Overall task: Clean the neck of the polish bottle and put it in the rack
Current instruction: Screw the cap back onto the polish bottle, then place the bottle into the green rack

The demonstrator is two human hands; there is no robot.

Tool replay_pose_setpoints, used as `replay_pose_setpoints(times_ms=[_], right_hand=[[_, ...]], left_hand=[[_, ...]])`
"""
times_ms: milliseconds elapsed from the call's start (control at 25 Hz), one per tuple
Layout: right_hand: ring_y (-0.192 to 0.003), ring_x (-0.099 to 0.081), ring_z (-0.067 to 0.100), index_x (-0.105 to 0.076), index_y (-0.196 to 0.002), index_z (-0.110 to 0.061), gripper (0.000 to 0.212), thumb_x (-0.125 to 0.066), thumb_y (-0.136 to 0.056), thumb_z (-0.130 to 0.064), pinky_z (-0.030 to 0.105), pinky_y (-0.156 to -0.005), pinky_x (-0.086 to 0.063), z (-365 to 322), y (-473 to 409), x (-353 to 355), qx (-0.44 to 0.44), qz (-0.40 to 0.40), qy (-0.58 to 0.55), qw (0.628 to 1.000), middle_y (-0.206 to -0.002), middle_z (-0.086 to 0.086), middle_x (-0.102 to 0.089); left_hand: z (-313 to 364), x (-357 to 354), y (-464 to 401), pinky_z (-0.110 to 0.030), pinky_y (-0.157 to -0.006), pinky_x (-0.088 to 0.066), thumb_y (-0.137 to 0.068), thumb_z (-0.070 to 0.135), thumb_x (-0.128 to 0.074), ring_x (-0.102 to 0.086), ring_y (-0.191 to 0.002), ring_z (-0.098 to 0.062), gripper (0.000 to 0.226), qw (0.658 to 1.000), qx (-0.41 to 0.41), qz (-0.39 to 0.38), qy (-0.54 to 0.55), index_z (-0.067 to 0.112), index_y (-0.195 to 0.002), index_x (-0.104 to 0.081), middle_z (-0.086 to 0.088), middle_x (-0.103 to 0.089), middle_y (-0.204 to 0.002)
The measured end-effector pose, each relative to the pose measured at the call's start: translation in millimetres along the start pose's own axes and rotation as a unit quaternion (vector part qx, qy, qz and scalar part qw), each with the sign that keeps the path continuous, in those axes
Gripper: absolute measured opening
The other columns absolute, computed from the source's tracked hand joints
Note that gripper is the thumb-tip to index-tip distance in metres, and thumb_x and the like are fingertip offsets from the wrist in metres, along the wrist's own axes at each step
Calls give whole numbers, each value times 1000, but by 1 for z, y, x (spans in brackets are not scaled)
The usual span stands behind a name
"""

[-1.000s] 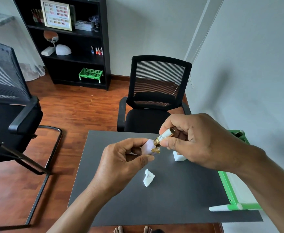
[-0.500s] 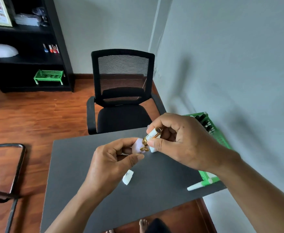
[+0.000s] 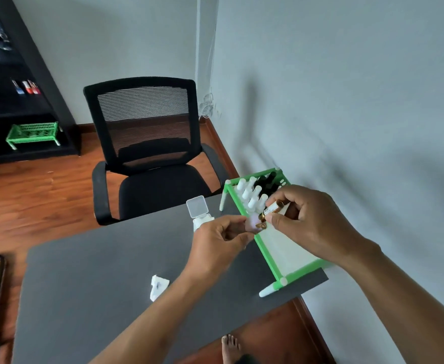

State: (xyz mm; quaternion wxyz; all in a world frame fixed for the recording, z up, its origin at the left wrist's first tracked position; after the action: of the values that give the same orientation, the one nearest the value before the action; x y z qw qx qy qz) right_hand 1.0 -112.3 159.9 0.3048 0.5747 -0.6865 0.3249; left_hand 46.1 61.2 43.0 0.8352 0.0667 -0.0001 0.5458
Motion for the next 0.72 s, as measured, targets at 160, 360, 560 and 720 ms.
replay_pose_setpoints(times_ms=[160,360,560,720], right_hand=[[-65,-61,-4,-72,-91,-27,12,-79,-83,-20,7,-53,-42,58,-17,1,-31,7,7,999,-79,-22,-70],[-60,-55,3,-69,-90,-25,10,-75,-84,-19,23,-58,-46,103,-47,-19,-43,1,32,999,-79,-7,-69],[-77,-61,21,-71,-98,-16,10,-71,-88,-14,30,-67,-48,119,-66,-48,-29,-55,58,996,-94,1,-70],[-90,-66,27,-70,-100,-13,10,-69,-89,-13,42,-79,-56,124,-73,-62,-5,-94,93,991,-101,4,-70]], left_hand=[[-30,-37,-16,-36,-70,-66,-92,14,-80,-73,-68,-14,21,994,87,32,-57,33,-87,-76,-2,-81,-80],[-63,-66,-33,-36,-74,-68,-93,22,-78,-79,-72,-21,21,979,159,44,-118,35,-83,-65,-8,-81,-81],[-88,-78,-40,-27,-56,-64,-91,10,-81,-75,-54,-12,10,975,206,77,-41,18,-88,-75,-7,-81,-72],[-98,-80,-39,-32,-60,-64,-91,9,-82,-75,-57,-17,6,971,220,90,10,13,-90,-77,-2,-80,-68]])
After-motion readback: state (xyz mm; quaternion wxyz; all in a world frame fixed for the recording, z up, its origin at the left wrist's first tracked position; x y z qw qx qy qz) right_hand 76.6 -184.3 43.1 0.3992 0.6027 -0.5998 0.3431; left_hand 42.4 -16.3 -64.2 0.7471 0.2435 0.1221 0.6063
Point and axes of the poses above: each hand's wrist, its own y-axis away from the middle knuckle, its own x-axis out of the back of the hand, z = x × y, the point moved 5 cm from there along -y, towards the middle knuckle
